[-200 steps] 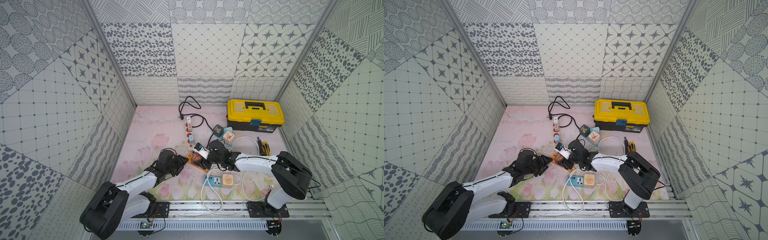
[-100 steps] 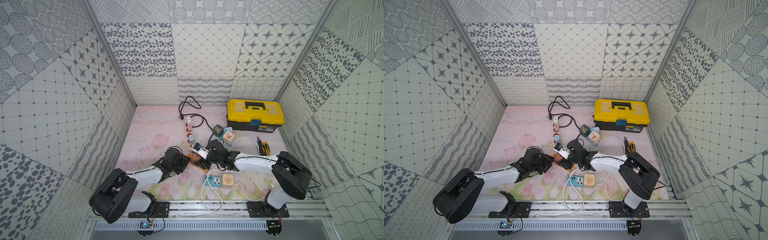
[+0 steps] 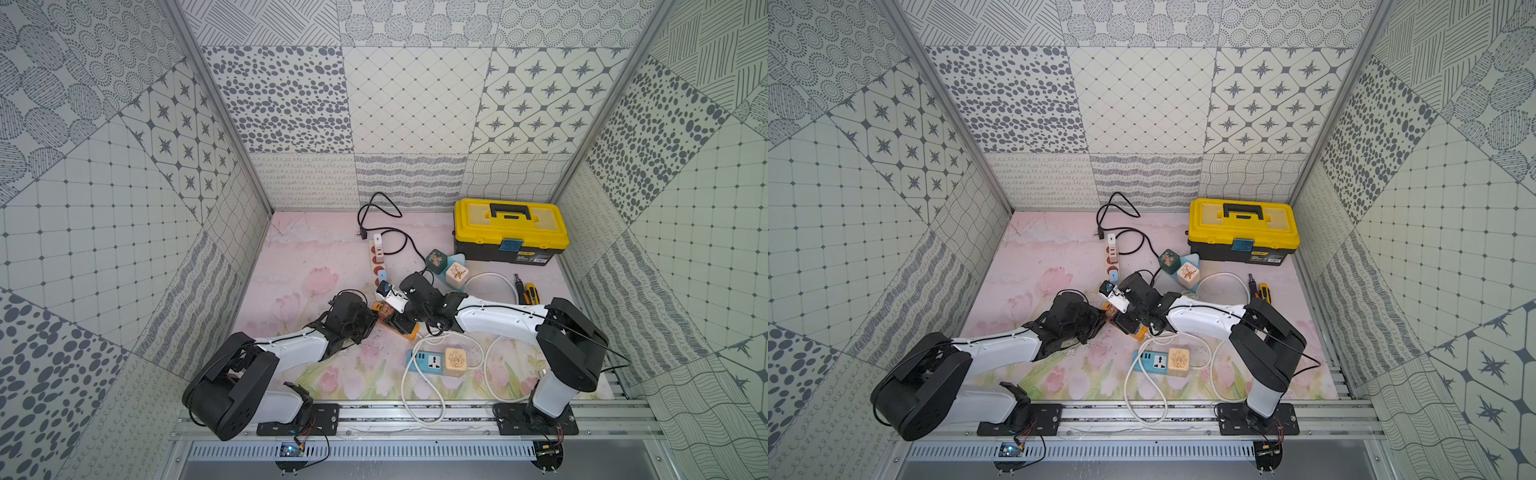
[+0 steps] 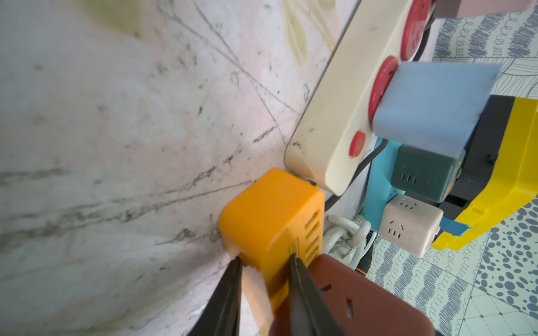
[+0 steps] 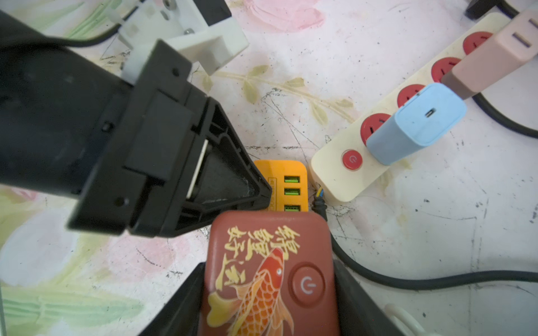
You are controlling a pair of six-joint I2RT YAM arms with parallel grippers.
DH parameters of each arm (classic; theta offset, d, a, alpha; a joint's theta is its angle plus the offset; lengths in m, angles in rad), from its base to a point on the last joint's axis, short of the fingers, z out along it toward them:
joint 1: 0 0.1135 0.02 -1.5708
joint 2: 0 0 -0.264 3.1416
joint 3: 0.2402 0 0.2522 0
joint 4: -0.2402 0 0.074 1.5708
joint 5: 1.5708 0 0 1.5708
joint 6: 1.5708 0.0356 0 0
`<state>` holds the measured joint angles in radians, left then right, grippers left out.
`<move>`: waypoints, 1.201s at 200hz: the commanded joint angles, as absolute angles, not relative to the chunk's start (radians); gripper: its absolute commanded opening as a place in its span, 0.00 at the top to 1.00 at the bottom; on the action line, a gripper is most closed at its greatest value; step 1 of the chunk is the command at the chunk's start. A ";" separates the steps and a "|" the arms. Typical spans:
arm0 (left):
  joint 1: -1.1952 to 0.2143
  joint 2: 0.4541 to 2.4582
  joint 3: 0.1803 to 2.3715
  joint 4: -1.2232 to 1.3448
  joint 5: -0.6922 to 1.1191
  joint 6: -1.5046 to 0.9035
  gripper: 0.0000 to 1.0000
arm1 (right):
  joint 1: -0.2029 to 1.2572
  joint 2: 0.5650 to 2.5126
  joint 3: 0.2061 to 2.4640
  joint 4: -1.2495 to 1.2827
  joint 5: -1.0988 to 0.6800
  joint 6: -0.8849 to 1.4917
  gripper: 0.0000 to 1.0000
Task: Pull the plug off the socket
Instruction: Remove the plug from the socket.
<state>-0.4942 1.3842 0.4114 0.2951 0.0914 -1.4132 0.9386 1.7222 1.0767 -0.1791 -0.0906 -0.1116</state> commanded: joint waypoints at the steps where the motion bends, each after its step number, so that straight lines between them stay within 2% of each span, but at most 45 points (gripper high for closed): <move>1: -0.494 1.440 0.395 0.062 0.016 -1.425 0.70 | 0.889 1.737 1.098 -0.198 -0.176 -0.013 0.41; 24: -0.494 1.460 0.387 0.079 0.016 -1.431 0.70 | 0.821 1.704 1.047 -0.161 -0.240 0.044 0.43; 42: -0.494 1.477 0.387 0.091 0.018 -1.433 0.70 | 0.850 1.675 1.020 -0.134 -0.243 -0.004 0.44; 73: -0.494 1.497 0.391 0.108 0.024 -1.437 0.70 | 1.024 1.660 1.014 -0.093 -0.026 -0.165 0.43; 97: -0.493 1.500 0.391 0.110 0.026 -1.438 0.70 | 1.041 1.667 1.042 -0.096 0.072 -0.161 0.43; 136: -0.492 1.497 0.387 0.110 0.022 -1.436 0.70 | 0.933 1.622 1.021 -0.080 -0.047 -0.029 0.45; 158: -0.492 1.493 0.376 0.127 0.019 -1.435 0.70 | 0.946 1.574 0.962 -0.003 -0.098 -0.044 0.45; 189: -0.493 1.485 0.374 0.141 0.023 -1.427 0.70 | 1.074 1.564 0.934 0.064 0.006 -0.176 0.44; 240: -0.486 1.375 0.384 0.168 0.065 -1.312 0.66 | 1.022 1.513 0.938 0.020 0.061 -0.094 0.44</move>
